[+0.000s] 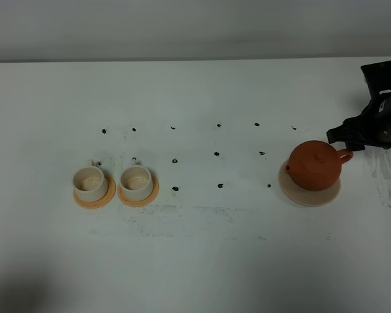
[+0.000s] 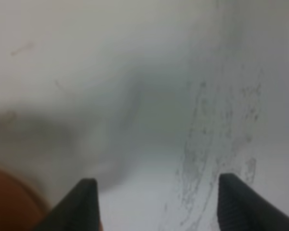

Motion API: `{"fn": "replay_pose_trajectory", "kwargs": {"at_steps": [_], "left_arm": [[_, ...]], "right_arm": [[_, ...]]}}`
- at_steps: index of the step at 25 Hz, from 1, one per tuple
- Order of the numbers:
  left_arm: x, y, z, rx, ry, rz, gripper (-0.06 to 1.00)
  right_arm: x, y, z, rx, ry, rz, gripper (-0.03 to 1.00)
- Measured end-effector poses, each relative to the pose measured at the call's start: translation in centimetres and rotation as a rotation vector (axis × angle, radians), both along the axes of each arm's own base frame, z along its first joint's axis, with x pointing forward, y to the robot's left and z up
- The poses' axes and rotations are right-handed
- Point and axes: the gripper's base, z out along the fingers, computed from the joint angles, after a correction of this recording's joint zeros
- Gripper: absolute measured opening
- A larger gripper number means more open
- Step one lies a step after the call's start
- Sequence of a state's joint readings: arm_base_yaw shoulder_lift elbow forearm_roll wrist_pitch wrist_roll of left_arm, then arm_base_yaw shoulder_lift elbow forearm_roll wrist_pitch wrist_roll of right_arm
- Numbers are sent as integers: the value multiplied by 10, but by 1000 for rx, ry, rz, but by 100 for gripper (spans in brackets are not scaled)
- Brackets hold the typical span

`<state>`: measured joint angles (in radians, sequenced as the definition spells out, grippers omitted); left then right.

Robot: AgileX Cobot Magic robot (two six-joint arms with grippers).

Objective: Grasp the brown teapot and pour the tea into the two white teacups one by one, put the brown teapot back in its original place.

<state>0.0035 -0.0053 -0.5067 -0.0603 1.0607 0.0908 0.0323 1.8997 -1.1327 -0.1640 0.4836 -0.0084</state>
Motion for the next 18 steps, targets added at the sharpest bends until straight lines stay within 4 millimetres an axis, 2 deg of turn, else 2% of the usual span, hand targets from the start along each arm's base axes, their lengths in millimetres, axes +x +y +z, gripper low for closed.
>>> {"fn": "replay_pose_trajectory", "kwargs": {"at_steps": [7, 18], "left_arm": [[0, 0, 0, -1, 0, 1, 58], [0, 0, 0, -1, 0, 1, 58]], "right_arm": [[-4, 10, 0, 6, 68, 15, 55], [-8, 12, 2, 6, 127, 11, 55]]}}
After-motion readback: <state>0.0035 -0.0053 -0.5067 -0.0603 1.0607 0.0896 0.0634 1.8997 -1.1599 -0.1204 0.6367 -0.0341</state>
